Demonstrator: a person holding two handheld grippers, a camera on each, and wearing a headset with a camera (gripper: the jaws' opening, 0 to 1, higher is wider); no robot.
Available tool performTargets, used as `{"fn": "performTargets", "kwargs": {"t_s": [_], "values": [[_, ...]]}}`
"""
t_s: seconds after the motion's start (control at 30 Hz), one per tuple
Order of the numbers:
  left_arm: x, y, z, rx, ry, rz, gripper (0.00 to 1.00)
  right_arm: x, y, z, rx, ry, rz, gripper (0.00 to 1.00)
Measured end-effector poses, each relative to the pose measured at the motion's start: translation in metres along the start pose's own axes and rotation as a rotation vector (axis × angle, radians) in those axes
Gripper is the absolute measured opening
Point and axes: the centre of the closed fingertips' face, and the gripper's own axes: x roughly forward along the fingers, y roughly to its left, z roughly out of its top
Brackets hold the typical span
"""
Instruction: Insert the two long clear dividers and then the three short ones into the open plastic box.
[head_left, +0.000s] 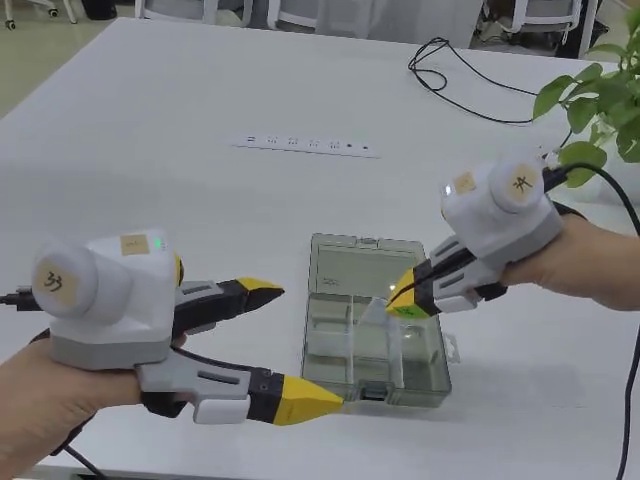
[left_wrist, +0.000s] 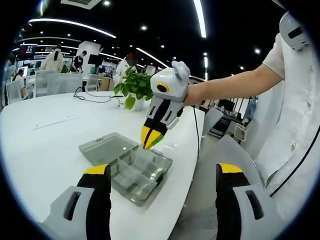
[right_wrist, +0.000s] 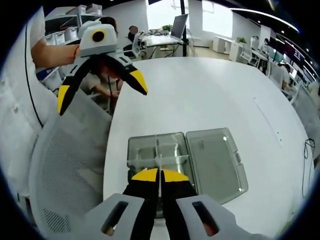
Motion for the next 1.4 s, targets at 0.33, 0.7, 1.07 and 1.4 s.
{"fn": "performTargets", "kwargs": {"t_s": [0.33,0.7,1.07,1.4], "values": [[0.001,0.001,0.001,-0.008,-0.007,0.0,0.87,0.003,-0.002,-0.003,-0.013,0.009,0.008,0.03],[0.003,0.001,-0.001,-0.011,0.002,-0.008,0.87,0.013,-0.001,-0.005,-0.07,0.015,0.002,0.02],[0.002,0.0,0.0,-0.012,0.002,-0.011,0.87,0.008,0.009,-0.002,-0.106,-0.011,0.006,0.02],[0.003,-0.002,-0.002,-0.008,0.01,-0.017,0.88,0.015,0.009,-0.003,-0.106,0.005,0.01,0.03]]}}
